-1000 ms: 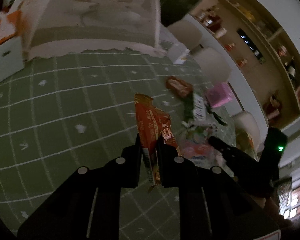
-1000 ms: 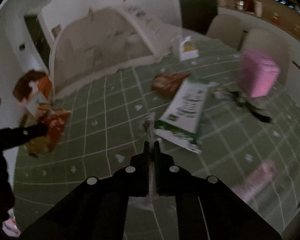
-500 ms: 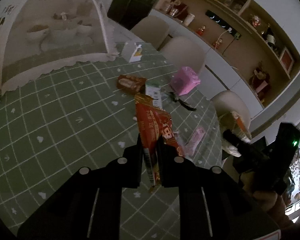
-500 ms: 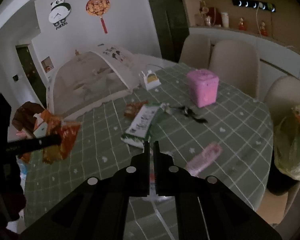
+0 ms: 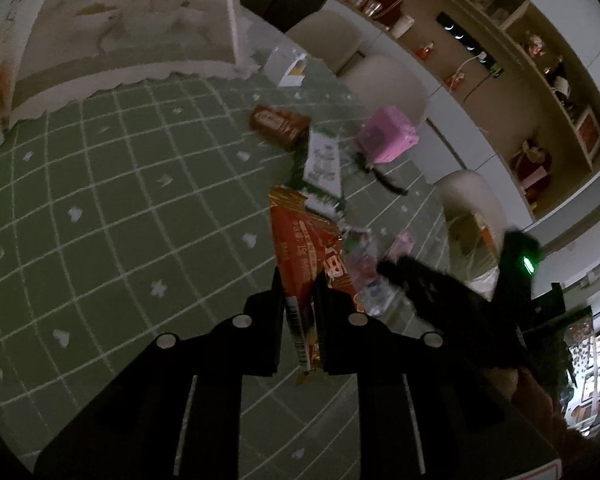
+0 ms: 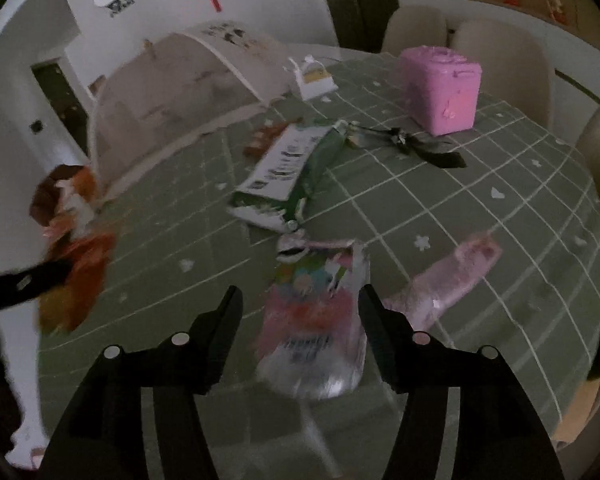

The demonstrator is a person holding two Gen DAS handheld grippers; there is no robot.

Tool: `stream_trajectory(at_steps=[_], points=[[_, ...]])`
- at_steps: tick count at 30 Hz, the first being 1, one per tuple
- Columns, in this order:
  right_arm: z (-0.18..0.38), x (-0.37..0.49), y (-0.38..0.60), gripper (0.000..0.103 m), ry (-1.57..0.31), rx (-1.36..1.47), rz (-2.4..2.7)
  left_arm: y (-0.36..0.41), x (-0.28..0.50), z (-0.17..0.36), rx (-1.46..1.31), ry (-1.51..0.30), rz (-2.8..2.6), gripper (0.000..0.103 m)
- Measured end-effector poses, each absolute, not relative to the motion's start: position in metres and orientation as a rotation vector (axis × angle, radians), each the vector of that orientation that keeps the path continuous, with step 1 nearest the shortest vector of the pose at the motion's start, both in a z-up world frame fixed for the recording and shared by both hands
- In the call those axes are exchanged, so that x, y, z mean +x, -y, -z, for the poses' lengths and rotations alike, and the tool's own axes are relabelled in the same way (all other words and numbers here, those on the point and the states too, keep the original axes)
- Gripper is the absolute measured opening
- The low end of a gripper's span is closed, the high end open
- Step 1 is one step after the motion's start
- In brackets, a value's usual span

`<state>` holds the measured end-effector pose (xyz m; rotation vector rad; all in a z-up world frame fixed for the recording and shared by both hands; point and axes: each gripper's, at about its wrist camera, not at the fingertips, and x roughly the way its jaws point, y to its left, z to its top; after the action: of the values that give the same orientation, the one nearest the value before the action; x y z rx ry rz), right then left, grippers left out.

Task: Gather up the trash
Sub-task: 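Grasp the pink panda packet with the right tool while the left tool holds the red packet, then carry the red packet and pink panda packet to the trash bag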

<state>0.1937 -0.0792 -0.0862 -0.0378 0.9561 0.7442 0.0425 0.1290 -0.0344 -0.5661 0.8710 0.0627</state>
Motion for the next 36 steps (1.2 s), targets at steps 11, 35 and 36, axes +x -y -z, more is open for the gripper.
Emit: stream_trajectory(at_steps=[11, 35, 36], points=[[0.113, 0.197, 0.046, 0.059, -0.978, -0.126, -0.638, -0.16, 0.007, 0.04, -0.591, -0.874, -0.12, 0.013], [-0.013, 0.182, 0.192, 0.009, -0.748, -0.012, -0.563, -0.081, 0.083, -0.018, -0.496, -0.739, 0.035, 0.013], [-0.019, 0.184, 0.208, 0.009, -0.731, 0.001, -0.545, -0.07, 0.093, -0.024, -0.481, -0.726, 0.048, 0.012]])
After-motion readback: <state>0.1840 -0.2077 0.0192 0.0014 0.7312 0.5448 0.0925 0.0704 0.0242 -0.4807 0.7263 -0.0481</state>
